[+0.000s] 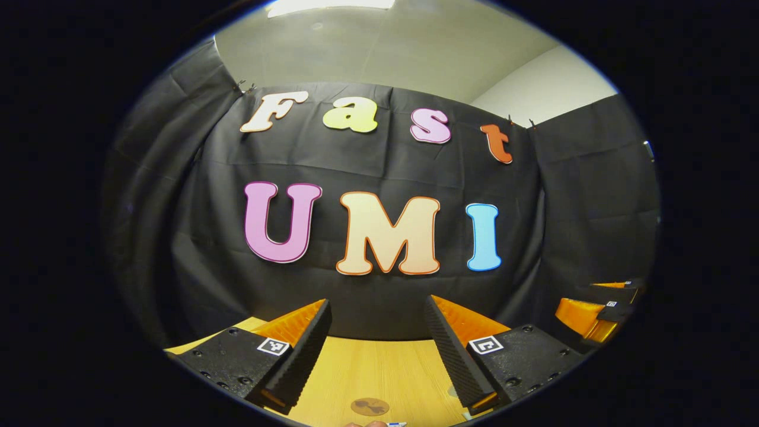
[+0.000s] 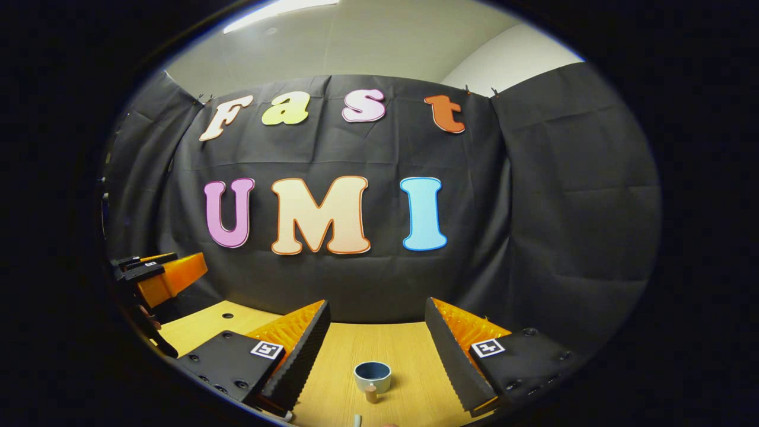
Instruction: Put the toothbrush and toothpaste on the desktop into the cup, then pick up the cup and place it on the coaster on the desktop.
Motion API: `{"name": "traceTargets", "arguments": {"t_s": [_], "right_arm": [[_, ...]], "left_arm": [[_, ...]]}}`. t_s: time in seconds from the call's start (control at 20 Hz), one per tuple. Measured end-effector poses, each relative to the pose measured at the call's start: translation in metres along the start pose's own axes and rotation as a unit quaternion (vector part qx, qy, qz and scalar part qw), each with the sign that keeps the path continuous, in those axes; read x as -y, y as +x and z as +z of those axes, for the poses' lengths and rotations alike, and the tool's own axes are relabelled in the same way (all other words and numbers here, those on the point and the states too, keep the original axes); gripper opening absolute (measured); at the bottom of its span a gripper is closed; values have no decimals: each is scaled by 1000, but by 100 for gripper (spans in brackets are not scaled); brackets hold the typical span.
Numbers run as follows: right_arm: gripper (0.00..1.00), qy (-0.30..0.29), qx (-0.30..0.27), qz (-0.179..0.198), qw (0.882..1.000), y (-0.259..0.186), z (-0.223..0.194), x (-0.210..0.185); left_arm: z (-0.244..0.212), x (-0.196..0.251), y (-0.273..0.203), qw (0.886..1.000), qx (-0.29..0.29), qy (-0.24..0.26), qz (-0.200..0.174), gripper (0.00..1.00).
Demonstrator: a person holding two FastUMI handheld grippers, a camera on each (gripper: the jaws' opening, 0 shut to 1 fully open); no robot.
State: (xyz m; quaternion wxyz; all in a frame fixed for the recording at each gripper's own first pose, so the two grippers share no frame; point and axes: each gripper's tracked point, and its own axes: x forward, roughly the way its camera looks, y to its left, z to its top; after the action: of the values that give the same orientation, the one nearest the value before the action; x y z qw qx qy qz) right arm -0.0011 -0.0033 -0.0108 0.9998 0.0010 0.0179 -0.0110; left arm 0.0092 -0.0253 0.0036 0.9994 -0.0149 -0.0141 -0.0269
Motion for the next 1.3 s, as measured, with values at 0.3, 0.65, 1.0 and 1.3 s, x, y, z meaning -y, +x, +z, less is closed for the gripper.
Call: {"name": "traceTargets", "arguments": {"t_s": [0.3, 0.65, 1.0, 1.3], "right_arm": [[99, -28, -55, 39, 997, 8, -39, -27], [99, -52, -152, 49, 986, 6, -109, -31], [100, -48, -272, 45, 960, -2, -187, -26], [100, -35, -379, 48, 924, -15, -242, -27]], "left_arm": [[-2, -24, -10, 1000, -1, 5, 24, 93], [2, -38, -19, 999, 2, 11, 37, 93], [1, -48, -22, 999, 0, 15, 46, 93], [-4, -54, -20, 998, -6, 15, 54, 93]]}}
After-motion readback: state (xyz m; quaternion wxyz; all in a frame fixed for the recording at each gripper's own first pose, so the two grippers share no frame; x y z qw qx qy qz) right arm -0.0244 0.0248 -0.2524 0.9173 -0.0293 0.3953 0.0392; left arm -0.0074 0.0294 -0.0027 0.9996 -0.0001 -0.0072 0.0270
